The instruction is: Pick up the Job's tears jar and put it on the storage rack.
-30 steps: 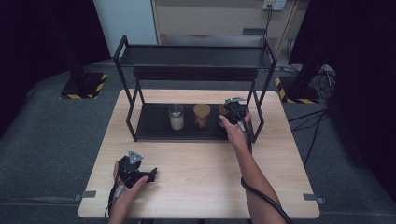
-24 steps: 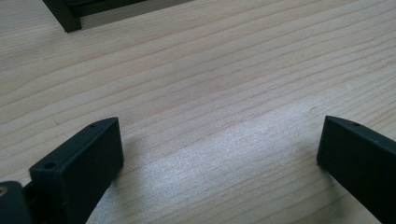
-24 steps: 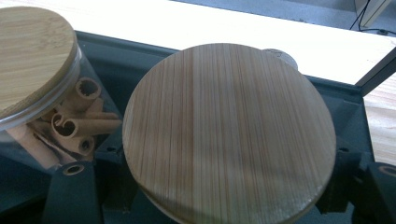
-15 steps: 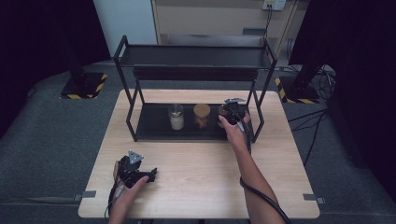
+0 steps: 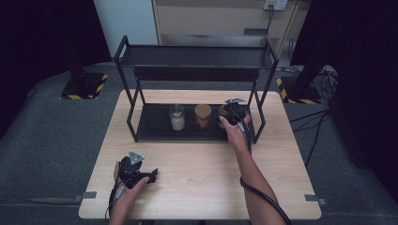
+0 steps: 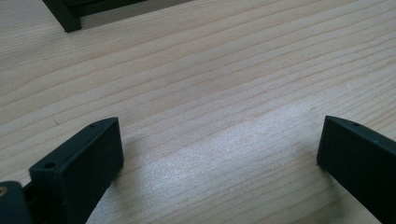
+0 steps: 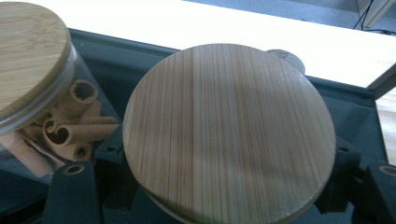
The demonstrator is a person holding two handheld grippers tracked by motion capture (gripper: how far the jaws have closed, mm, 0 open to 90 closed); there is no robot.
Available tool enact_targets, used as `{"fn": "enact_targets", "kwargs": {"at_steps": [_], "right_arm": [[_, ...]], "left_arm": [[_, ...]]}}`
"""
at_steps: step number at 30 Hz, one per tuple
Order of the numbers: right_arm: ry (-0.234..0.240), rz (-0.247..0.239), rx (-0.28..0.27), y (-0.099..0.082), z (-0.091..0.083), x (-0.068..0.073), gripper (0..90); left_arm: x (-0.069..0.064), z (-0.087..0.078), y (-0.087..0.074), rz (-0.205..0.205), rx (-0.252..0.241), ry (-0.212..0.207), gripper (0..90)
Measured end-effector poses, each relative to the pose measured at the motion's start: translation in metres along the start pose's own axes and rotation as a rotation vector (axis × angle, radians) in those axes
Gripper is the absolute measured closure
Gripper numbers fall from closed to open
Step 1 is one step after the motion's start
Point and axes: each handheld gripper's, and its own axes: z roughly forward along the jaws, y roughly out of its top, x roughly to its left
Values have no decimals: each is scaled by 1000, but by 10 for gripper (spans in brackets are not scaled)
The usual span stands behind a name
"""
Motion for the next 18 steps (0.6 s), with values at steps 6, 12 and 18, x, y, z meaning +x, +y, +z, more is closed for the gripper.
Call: {"fn": "enact_targets", "kwargs": {"at_steps": [6,12,18], "right_arm": [[5,-6,-4,-1,0,2,255],[11,-6,-7,-1,1,2,255],[13,-11,-14,-1,1,2,254]], "left_arm": [[0,0,0,0,0,0,0],[0,0,0,0,0,0,0],[0,0,0,0,0,0,0]]}}
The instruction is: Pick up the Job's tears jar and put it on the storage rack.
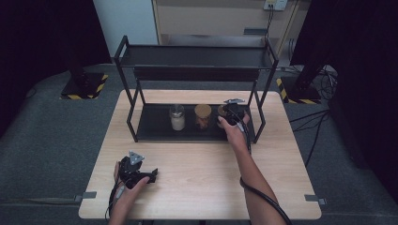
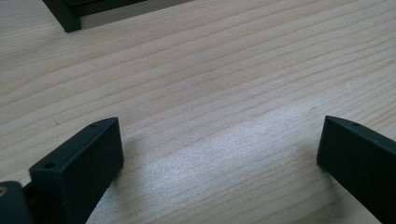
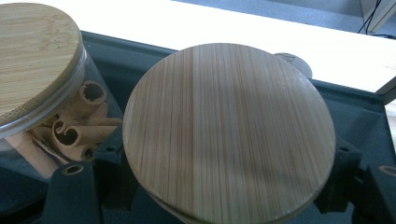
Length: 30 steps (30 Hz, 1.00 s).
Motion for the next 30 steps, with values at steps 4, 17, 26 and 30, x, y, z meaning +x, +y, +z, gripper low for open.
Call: {"fn": "enact_targets", "kwargs": {"at_steps": [4,17,26,30], "right_arm": [[0,7,-5,-1,0,0,252],[4,3,-8,0,-2,0,231],[-12,-13,-5,-4,-5,3,105],[-13,-20,-3,-7,-10,4,85]], "left_arm": [[0,0,0,0,0,0,0],[0,0,0,0,0,0,0],[0,0,0,0,0,0,0],[0,0,0,0,0,0,0]]}}
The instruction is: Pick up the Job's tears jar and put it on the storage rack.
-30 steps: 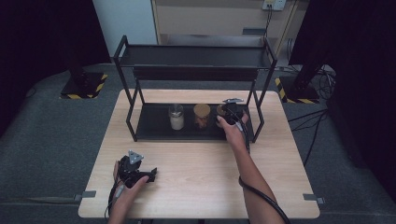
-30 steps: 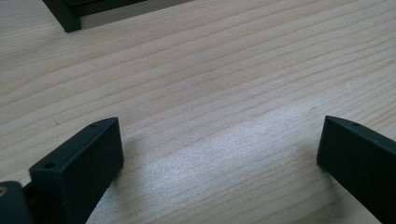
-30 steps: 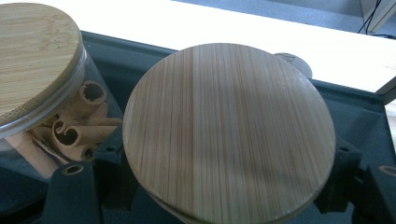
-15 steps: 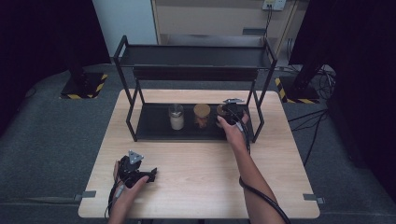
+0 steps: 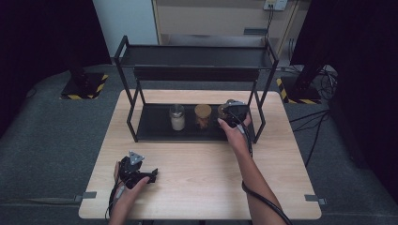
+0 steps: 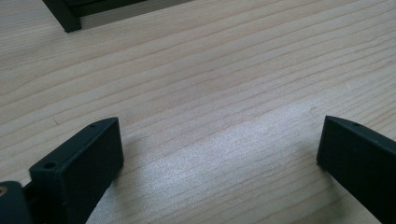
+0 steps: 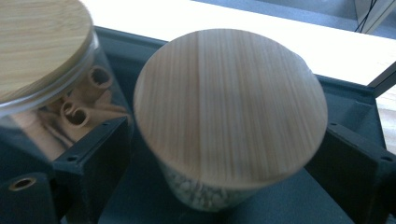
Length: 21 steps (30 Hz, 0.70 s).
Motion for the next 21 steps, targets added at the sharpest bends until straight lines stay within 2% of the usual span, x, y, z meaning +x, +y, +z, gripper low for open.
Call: {"fn": "enact_targets", "kwargs": {"at_steps": [8,16,19,21], "right_arm": [[-9,-20,10,-6,-11,2,75],[5,-19,-3,-7,-25,7,70],[-11,-24,7,-8,-30,9,66],[-4,-21,5,-9,-34,10,63]], "left_arm": [[0,0,0,0,0,0,0],[0,0,0,0,0,0,0],[0,0,0,0,0,0,0],[0,0,0,0,0,0,0]]}}
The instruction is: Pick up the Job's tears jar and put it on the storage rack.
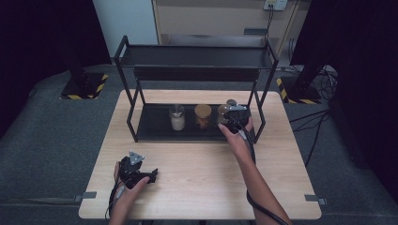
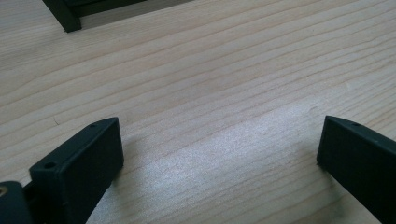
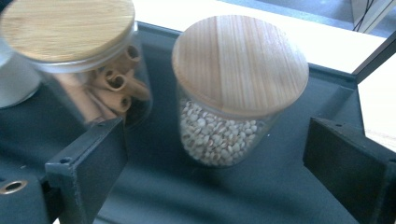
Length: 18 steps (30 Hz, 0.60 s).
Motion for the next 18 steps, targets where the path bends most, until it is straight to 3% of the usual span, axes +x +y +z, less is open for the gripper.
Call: {"fn": "enact_targets", "kwargs": {"at_steps": [10,18], "right_arm": [[12,17,-4,1,-14,0,54],[21,-11,-7,1,-27,3,55]], "left_arm": [[0,0,0,1,1,0,0],[0,0,0,0,0,0,0]]}}
